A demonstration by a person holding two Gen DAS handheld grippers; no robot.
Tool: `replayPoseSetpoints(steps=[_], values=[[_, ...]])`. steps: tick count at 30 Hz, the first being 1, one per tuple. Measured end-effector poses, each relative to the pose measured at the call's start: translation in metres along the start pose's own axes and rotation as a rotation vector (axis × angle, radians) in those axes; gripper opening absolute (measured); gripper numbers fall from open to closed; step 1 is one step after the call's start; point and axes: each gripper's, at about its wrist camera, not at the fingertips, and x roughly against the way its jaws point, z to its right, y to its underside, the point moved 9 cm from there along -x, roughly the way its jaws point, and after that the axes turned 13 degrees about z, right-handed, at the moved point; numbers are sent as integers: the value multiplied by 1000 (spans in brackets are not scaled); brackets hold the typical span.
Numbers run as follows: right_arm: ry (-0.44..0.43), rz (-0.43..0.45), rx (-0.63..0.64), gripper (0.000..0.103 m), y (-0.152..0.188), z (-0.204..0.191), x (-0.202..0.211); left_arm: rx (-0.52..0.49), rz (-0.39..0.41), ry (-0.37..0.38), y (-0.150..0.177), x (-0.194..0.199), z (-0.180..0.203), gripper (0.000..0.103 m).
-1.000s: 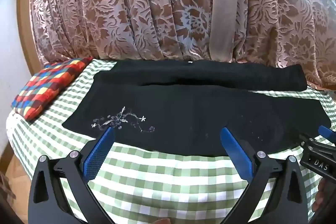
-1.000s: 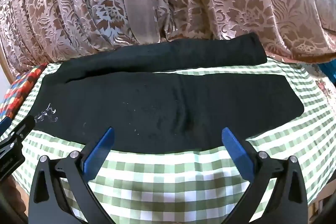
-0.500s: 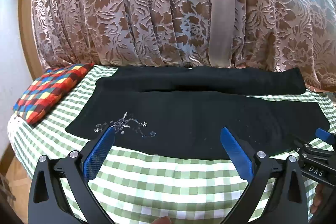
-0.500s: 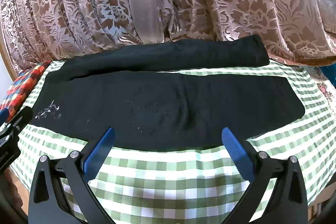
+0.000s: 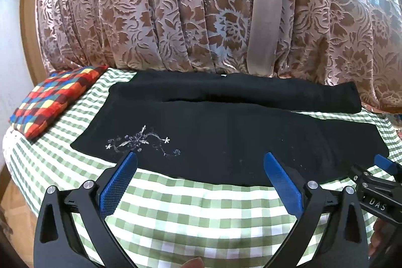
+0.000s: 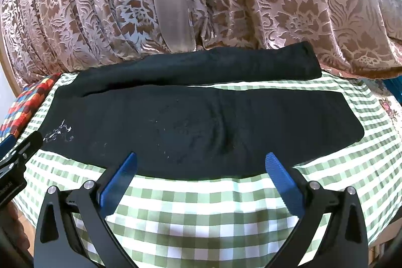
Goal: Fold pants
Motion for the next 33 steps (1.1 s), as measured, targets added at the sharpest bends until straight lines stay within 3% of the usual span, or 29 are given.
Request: replayPoseSetpoints(steps=[10, 17, 33], values=[[7, 13, 4, 101, -2, 1, 5, 11, 20, -1, -1, 7, -3, 100], [3, 16, 5, 101, -2, 1, 6, 50, -6, 19, 1, 6, -5, 100], [-5, 4, -3, 101, 1, 3, 6, 37, -35, 24, 8, 2, -5, 100]])
